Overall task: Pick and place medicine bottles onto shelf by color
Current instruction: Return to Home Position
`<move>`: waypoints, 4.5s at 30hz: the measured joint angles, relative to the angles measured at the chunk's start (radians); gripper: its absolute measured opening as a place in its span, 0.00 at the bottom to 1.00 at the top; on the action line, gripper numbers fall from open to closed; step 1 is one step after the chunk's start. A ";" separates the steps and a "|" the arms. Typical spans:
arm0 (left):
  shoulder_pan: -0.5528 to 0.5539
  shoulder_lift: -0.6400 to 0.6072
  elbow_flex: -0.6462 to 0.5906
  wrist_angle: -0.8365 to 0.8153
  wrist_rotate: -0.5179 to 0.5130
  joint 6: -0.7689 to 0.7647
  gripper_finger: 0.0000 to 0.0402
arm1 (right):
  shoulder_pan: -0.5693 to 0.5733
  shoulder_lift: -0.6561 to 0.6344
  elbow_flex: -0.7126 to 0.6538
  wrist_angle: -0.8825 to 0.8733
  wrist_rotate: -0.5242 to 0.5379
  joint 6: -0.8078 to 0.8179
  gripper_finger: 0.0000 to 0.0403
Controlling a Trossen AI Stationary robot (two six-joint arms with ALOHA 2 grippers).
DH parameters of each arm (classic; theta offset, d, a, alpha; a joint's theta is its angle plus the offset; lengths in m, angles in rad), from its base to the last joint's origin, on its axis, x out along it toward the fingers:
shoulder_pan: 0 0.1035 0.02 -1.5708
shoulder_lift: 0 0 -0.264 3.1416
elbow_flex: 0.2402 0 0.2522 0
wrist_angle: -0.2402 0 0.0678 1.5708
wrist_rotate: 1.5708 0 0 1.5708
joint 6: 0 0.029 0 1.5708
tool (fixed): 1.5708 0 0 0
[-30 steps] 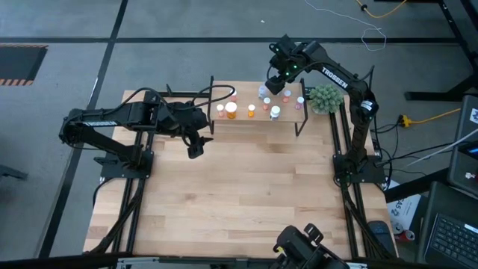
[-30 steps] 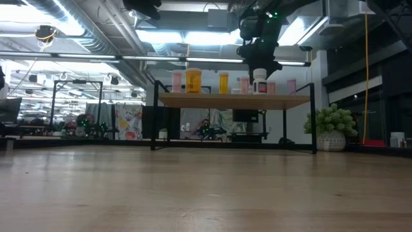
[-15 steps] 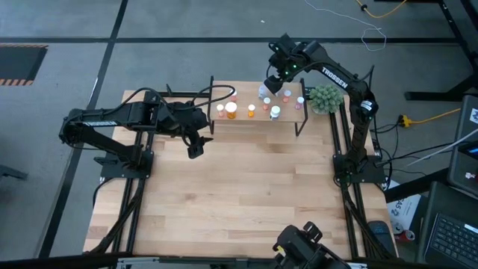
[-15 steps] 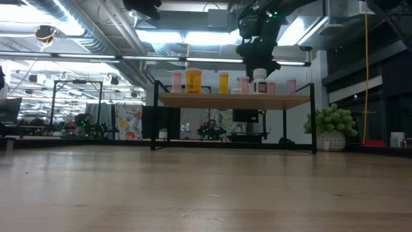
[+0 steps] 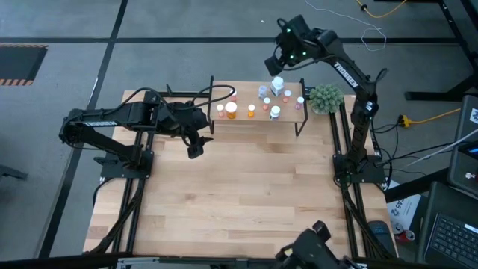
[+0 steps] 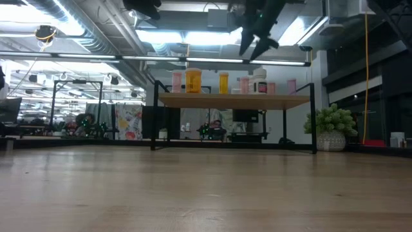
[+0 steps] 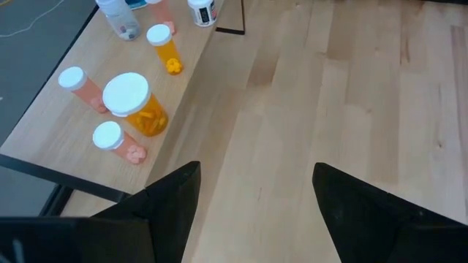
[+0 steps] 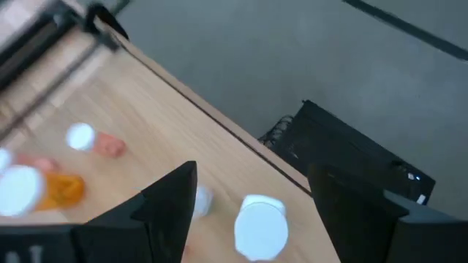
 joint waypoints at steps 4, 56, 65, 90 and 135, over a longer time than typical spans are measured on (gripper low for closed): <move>0.000 0.000 0.000 0.000 0.000 0.052 0.65 | 0.012 -0.003 0.083 -0.095 -0.011 0.029 0.65; -0.154 -1.008 -1.141 0.855 -0.047 -0.100 0.65 | 0.888 -1.301 -1.794 1.269 0.259 0.234 0.66; -0.153 -1.009 -1.228 0.974 -0.051 -0.065 0.65 | 0.928 -1.303 -1.872 1.300 0.384 0.285 0.66; -0.154 -1.009 -1.351 1.112 -0.023 -0.023 0.65 | 0.940 -1.302 -1.889 1.276 0.398 0.305 0.65; -0.154 -1.009 -1.351 1.074 -0.027 -0.045 0.65 | 0.940 -1.252 -1.888 1.088 0.404 0.082 0.66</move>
